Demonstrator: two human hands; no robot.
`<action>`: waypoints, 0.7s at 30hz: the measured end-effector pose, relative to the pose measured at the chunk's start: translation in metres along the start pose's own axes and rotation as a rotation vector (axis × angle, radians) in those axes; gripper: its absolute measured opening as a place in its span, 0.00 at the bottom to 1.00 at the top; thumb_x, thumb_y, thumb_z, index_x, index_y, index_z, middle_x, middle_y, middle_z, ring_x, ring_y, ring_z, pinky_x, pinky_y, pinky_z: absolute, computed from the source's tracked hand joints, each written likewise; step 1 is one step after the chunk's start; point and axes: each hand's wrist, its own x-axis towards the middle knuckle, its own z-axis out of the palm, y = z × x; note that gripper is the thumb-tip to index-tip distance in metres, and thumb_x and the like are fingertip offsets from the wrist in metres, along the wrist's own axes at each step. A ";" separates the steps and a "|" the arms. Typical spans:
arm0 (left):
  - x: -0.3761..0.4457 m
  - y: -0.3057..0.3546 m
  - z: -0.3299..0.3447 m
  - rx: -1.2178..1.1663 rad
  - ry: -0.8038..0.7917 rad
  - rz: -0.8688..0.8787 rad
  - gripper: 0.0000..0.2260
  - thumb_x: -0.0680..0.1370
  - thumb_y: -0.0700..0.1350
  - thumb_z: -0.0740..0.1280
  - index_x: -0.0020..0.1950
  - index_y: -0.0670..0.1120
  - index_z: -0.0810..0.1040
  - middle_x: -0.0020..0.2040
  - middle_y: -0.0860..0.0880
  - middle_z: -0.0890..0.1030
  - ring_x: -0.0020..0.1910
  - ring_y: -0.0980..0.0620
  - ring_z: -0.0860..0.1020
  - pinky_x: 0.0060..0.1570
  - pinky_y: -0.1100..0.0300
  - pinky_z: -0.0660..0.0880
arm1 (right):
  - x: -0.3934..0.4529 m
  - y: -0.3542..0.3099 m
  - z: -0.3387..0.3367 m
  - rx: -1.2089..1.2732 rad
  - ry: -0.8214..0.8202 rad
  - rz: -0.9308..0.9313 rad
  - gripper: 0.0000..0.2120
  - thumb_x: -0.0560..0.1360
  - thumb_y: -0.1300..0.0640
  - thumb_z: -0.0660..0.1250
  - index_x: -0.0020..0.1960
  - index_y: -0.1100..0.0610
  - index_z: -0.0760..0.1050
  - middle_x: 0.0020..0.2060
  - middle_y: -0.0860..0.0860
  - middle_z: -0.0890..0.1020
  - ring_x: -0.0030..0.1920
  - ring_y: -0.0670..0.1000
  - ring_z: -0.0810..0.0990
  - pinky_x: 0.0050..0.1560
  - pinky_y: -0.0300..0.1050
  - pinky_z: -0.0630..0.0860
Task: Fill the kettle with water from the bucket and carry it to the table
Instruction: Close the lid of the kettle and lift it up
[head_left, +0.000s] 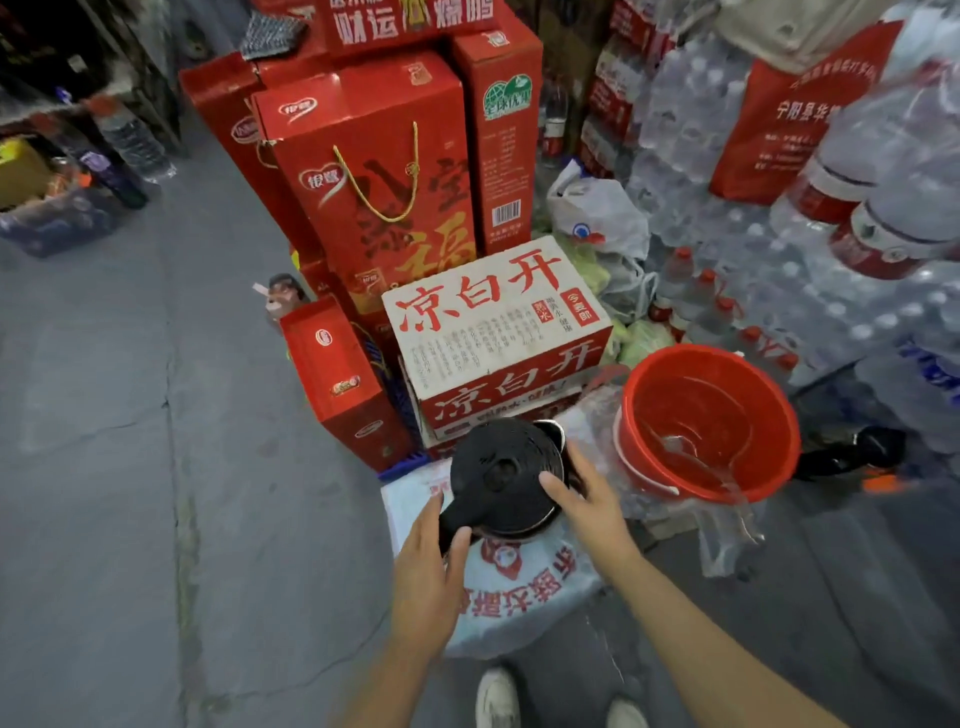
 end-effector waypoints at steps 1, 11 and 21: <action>0.001 -0.005 0.000 -0.041 -0.015 0.008 0.27 0.78 0.64 0.55 0.74 0.55 0.64 0.71 0.54 0.72 0.67 0.56 0.70 0.66 0.60 0.67 | 0.001 0.005 0.001 0.023 -0.009 -0.001 0.36 0.71 0.40 0.72 0.76 0.41 0.64 0.73 0.44 0.72 0.73 0.47 0.70 0.72 0.55 0.69; 0.010 -0.029 0.020 -0.583 0.085 -0.032 0.21 0.71 0.57 0.73 0.63 0.60 0.76 0.61 0.58 0.81 0.61 0.54 0.79 0.59 0.49 0.77 | 0.021 0.039 0.004 0.212 -0.071 -0.038 0.36 0.69 0.41 0.73 0.75 0.40 0.65 0.71 0.41 0.74 0.71 0.42 0.71 0.66 0.41 0.72; 0.012 -0.010 0.020 -0.658 0.117 -0.017 0.24 0.66 0.48 0.76 0.62 0.54 0.80 0.60 0.52 0.82 0.61 0.51 0.79 0.60 0.44 0.77 | 0.004 0.036 0.004 0.381 0.035 -0.145 0.29 0.73 0.51 0.71 0.73 0.46 0.70 0.68 0.46 0.78 0.70 0.48 0.74 0.72 0.55 0.68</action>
